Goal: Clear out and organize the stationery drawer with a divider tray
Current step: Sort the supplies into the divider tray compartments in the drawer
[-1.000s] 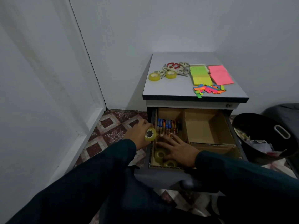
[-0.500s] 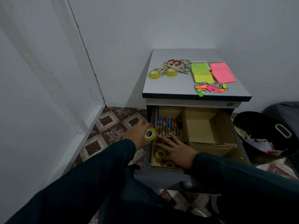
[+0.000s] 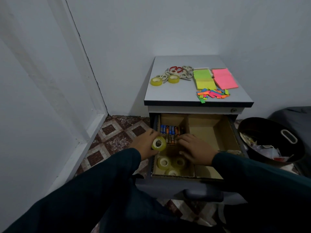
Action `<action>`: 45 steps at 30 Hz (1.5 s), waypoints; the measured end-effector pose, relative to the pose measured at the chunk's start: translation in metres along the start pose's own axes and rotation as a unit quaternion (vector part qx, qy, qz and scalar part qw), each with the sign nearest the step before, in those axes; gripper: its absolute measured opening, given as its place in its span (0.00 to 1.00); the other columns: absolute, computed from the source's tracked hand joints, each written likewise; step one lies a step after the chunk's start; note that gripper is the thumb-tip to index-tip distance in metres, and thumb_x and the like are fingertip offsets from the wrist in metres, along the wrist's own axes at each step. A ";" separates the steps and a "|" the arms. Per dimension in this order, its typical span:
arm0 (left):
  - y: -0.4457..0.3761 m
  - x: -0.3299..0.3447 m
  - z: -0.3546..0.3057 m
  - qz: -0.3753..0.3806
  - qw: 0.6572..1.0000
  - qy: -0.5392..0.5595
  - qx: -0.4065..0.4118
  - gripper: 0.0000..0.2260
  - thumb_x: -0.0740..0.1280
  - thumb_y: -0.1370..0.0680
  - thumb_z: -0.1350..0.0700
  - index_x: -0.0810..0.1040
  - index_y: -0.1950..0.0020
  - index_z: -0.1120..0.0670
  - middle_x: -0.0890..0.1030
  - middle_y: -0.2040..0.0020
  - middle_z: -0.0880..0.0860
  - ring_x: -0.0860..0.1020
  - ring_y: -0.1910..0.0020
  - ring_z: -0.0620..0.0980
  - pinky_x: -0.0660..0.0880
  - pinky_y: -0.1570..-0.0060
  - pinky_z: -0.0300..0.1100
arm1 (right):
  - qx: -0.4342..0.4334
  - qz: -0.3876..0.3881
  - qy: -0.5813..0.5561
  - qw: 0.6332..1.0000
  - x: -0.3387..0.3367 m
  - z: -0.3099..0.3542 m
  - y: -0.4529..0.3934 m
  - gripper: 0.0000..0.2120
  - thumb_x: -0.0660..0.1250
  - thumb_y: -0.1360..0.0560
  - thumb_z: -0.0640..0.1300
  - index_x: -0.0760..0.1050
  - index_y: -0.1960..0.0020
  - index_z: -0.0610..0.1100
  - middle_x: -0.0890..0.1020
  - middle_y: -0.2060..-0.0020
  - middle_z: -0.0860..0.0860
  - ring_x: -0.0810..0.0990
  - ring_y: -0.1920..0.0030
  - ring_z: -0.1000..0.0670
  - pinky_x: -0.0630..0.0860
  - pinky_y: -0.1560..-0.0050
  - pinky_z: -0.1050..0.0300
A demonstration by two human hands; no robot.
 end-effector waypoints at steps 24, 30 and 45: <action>-0.013 0.046 -0.038 0.151 0.917 -0.367 0.040 0.31 0.69 0.26 0.47 0.59 0.26 0.38 0.28 0.26 0.53 0.33 0.26 0.61 0.33 0.35 0.69 | 0.172 -0.016 -0.216 0.961 0.006 -0.028 -0.001 0.16 0.58 0.20 0.51 0.69 0.36 0.44 0.73 0.42 0.48 0.69 0.48 0.56 0.69 0.46 0.63; -0.015 0.053 -0.033 0.162 0.912 -0.375 0.023 0.33 0.70 0.27 0.46 0.59 0.26 0.38 0.27 0.26 0.54 0.32 0.26 0.61 0.34 0.35 0.70 | 0.171 -0.021 -0.208 0.963 0.007 -0.028 -0.001 0.17 0.58 0.20 0.52 0.68 0.35 0.45 0.72 0.40 0.48 0.71 0.44 0.54 0.70 0.44 0.61; -0.016 0.057 -0.031 0.169 0.916 -0.363 0.008 0.32 0.68 0.25 0.48 0.57 0.25 0.40 0.28 0.25 0.53 0.35 0.25 0.59 0.36 0.34 0.69 | 0.168 -0.009 -0.196 0.966 0.009 -0.027 -0.001 0.20 0.58 0.21 0.53 0.67 0.33 0.44 0.71 0.38 0.48 0.71 0.40 0.52 0.70 0.40 0.60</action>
Point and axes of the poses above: each hand's wrist, its own y-axis away from the middle knuckle, its own x-axis out of the palm, z = x × y, the point moved 5 cm from there along -y, towards the middle knuckle
